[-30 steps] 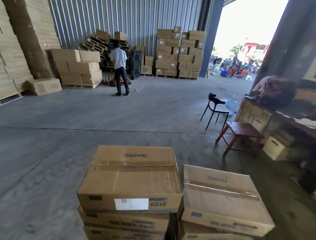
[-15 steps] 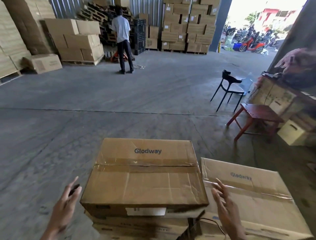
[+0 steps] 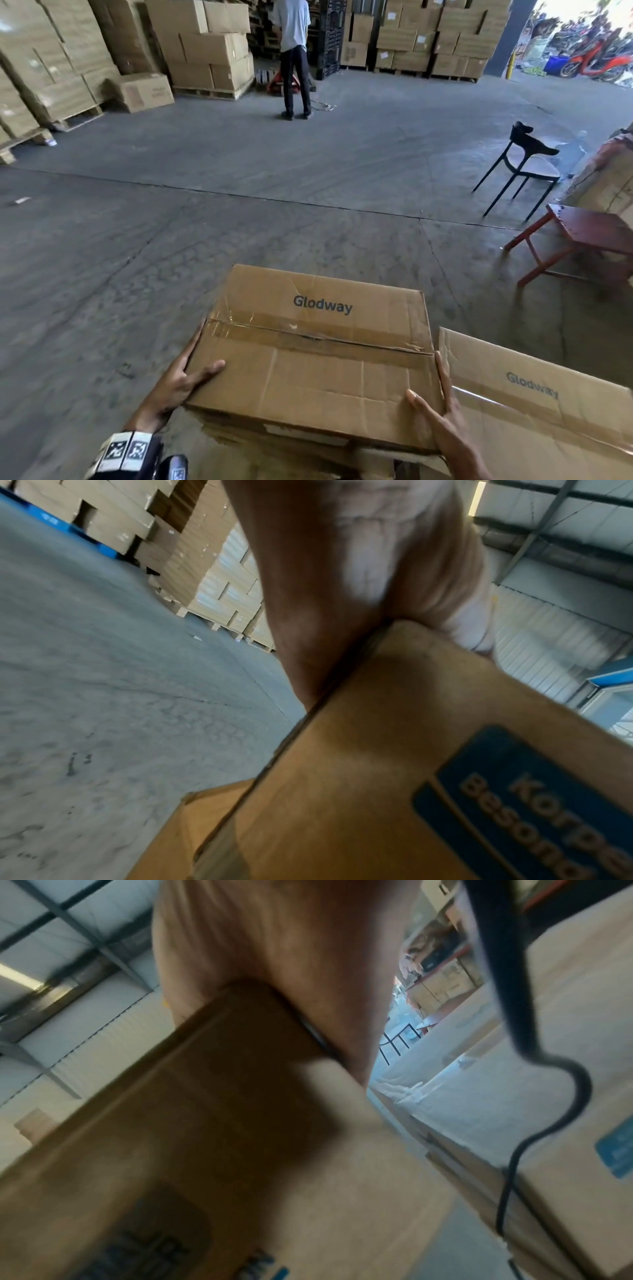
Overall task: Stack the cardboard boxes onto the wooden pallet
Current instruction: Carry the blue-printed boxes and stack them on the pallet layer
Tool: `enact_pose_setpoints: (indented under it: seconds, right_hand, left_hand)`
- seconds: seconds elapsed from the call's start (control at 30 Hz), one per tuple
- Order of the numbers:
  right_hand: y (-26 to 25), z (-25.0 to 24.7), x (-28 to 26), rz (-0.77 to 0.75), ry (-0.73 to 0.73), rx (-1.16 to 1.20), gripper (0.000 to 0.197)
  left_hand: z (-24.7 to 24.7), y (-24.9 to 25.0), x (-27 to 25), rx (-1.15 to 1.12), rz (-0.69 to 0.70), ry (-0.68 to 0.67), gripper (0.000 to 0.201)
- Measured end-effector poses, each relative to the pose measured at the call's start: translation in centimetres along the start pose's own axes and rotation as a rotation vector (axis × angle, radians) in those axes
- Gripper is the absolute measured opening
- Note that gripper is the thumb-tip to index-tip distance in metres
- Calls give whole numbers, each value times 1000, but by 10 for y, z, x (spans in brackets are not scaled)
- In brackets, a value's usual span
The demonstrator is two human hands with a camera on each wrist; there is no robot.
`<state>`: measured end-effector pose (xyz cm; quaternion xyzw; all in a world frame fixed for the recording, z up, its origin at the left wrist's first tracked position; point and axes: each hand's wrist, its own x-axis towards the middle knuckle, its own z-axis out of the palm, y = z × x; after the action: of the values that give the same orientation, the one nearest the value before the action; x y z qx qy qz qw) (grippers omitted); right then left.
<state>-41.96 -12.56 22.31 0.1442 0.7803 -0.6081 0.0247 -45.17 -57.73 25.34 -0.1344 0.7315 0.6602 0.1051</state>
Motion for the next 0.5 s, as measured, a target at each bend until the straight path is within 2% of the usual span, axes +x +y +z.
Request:
enact_pose_setpoints:
  seconds: [0.07,0.17,0.27,0.37,0.5]
  right_hand:
    - [-1,2,-4,20,-1,12,99]
    - [-2,-1,-10,-2,-104,30,113]
    - [-4,-5,-10,-43,-194,90,115]
    - [-21,1,-10,-37,-277,93,118]
    - [-55,28,-5,-83,-391,29,114]
  left_hand:
    - [1,-2,-2,-30,-13,18,85]
    - [0,0,-8,-53,15,8,85]
    - [-4,-4,-18,-81,28,21,85]
    - [-15,-13,-38,-106,20,120,81]
    - [-40,-13,-94,-171,-25,287,86]
